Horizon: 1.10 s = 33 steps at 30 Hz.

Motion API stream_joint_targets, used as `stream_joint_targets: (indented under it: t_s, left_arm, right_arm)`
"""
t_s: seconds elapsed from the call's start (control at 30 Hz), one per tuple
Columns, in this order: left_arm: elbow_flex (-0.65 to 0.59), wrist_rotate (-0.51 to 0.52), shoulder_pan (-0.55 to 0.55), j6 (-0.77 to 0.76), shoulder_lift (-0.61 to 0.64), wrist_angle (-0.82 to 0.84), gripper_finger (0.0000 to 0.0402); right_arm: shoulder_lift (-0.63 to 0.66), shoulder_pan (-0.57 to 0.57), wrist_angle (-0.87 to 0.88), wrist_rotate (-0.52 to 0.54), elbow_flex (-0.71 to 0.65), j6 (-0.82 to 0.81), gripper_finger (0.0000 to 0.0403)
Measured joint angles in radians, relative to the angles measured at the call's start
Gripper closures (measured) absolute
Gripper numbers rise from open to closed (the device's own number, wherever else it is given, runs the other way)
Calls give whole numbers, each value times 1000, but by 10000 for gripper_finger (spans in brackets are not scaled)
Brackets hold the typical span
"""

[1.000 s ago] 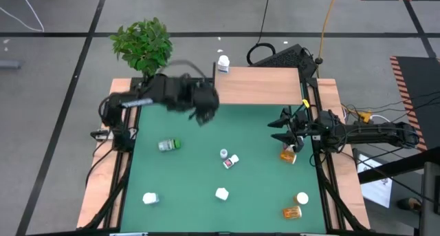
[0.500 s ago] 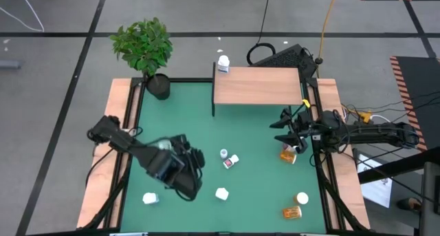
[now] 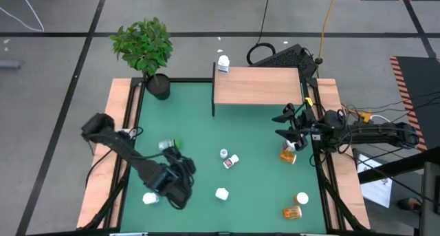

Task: Pick and place medicine bottles onto shelf by color
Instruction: Align the left white and blue pill bottle with the other blue pill bottle on the shelf

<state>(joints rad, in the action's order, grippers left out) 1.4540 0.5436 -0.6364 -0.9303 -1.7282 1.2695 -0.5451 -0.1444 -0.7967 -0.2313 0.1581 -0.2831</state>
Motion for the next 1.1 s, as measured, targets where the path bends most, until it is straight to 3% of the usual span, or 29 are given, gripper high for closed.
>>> stream_joint_targets:
  t_s: [0.1,0.23,0.5,0.83,1.1]
  left_arm:
    - [-99,-24,-47,-96,96,-44,110]
    - [-193,-164,-138,-215,209,-132,110]
    - [-252,-358,-366,-465,236,-120,110]
    - [-267,-277,-483,-531,215,-145,110]
    - [-364,-311,-487,-531,203,-193,110]
  right_arm:
    - [0,0,-2,0,0,18,167]
    - [0,0,-16,-1,0,23,167]
    - [0,0,-11,-1,0,5,167]
    - [-1,0,34,-1,0,-4,167]
    - [-2,0,43,-1,0,-3,167]
